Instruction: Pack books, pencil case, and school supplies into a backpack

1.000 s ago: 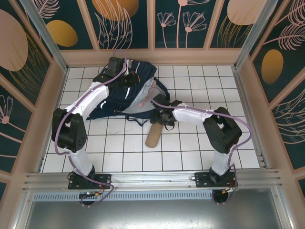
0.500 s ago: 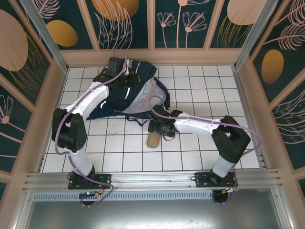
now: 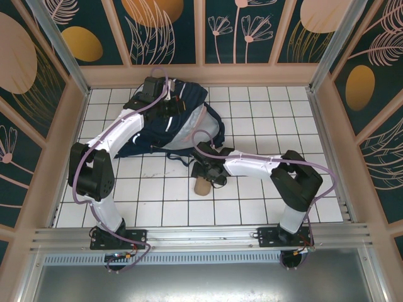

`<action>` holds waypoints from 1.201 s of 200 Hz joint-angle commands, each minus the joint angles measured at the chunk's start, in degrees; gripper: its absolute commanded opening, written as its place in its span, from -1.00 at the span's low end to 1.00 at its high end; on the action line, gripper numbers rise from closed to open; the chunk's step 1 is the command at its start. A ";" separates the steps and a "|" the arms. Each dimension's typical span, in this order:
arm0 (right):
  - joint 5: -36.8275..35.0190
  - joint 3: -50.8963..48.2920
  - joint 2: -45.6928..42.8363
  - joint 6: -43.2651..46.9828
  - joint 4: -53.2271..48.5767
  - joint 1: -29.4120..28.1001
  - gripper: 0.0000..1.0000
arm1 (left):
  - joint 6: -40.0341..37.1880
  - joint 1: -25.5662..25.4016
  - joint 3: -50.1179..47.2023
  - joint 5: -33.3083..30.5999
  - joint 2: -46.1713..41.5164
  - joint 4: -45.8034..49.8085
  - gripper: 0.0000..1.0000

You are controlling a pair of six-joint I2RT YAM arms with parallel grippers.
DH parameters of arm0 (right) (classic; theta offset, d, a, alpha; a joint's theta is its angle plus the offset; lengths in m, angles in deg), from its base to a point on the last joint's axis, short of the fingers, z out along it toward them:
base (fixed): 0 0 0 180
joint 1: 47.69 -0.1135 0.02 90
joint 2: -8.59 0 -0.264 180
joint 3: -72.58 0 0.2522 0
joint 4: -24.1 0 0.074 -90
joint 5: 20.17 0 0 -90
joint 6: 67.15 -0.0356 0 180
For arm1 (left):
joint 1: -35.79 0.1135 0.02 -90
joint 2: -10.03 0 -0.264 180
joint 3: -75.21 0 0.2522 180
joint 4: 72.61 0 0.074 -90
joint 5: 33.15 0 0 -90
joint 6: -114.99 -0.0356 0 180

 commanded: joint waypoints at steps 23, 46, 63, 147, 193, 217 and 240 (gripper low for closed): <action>-0.07 1.90 3.30 -0.56 -0.76 -0.45 0.59 | -0.10 0.76 -0.82 0.29 -2.40 0.39 -0.96; -0.47 1.86 3.65 -0.19 -0.60 -0.56 0.49 | -0.07 0.80 -0.49 -0.15 -3.06 0.76 -0.96; -0.55 1.61 3.35 -0.19 -0.20 -0.59 0.43 | 0.19 0.78 -0.28 -0.14 -3.79 0.97 -0.97; -4.56 1.56 -2.86 0.90 -3.82 -0.21 -0.03 | 1.66 1.06 3.21 -2.45 -6.86 2.63 -1.00; -5.76 6.28 -6.82 3.51 -4.58 2.93 -0.07 | 3.35 1.41 4.77 -0.43 -7.26 1.98 -1.00; -3.44 8.95 -6.61 5.62 -1.62 6.58 -0.07 | 3.73 1.67 5.54 0.02 -7.75 1.67 -1.00; 0.13 12.71 -4.17 7.25 1.73 10.00 -0.07 | 3.97 1.82 6.43 0.18 -7.96 1.93 -1.00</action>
